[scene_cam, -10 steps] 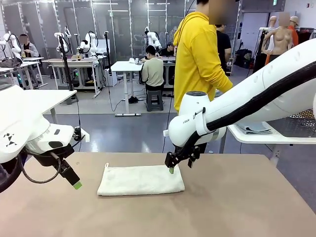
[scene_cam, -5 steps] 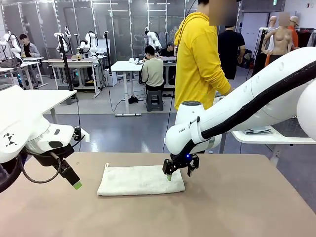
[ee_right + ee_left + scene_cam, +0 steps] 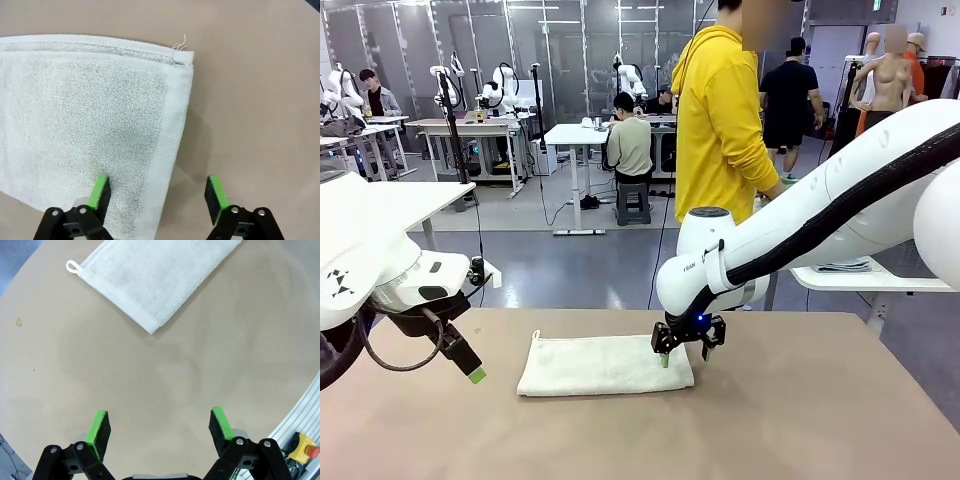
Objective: Fold the towels and place them in the basket.
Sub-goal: When a person lays out a Towel with hook on the table, fold it in half twice, then place the folded Towel with hook on the right side of the table.
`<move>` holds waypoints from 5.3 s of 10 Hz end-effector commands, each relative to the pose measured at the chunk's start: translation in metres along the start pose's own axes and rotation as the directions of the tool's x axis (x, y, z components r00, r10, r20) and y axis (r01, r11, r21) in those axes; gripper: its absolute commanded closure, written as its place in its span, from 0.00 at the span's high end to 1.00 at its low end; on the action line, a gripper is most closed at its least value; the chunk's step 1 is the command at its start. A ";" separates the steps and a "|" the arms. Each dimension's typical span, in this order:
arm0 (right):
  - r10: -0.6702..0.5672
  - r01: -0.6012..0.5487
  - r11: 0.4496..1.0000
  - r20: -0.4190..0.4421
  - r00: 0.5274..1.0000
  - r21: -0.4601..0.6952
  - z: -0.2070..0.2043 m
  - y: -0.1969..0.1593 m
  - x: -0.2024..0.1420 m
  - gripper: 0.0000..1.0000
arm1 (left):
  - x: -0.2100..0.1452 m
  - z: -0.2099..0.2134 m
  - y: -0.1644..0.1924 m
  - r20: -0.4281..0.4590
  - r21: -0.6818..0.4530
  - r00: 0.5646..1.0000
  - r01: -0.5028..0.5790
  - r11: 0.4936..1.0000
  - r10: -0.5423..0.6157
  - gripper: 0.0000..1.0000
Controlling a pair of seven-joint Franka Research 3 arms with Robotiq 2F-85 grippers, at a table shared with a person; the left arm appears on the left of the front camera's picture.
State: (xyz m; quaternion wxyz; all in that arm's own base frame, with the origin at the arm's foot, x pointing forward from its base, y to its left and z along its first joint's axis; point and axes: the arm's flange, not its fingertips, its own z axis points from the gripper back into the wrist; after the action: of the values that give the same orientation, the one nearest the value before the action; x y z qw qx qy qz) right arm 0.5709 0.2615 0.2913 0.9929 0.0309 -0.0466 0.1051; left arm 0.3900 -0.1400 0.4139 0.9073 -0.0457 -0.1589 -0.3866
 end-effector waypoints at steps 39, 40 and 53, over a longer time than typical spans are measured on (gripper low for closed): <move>0.174 -0.171 0.982 -0.034 0.984 0.077 0.046 0.136 0.039 0.98 | 0.004 0.000 0.001 0.003 0.010 1.000 -0.014 1.000 0.014 1.00; 0.172 -0.169 0.982 -0.025 0.985 0.085 0.048 0.135 0.037 1.00 | 0.004 0.000 0.001 0.003 0.010 1.000 -0.014 1.000 0.014 1.00; 0.137 -0.136 0.984 0.002 0.991 0.113 0.057 0.121 0.043 1.00 | 0.004 0.000 0.001 0.003 0.010 1.000 -0.014 1.000 0.014 1.00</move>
State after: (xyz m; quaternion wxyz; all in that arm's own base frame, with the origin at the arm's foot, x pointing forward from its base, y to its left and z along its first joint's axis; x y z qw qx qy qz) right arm 0.5816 0.3837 0.3599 0.9777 0.0880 -0.0423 0.1857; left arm 0.3907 -0.1406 0.4147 0.9071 -0.0464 -0.1597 -0.3867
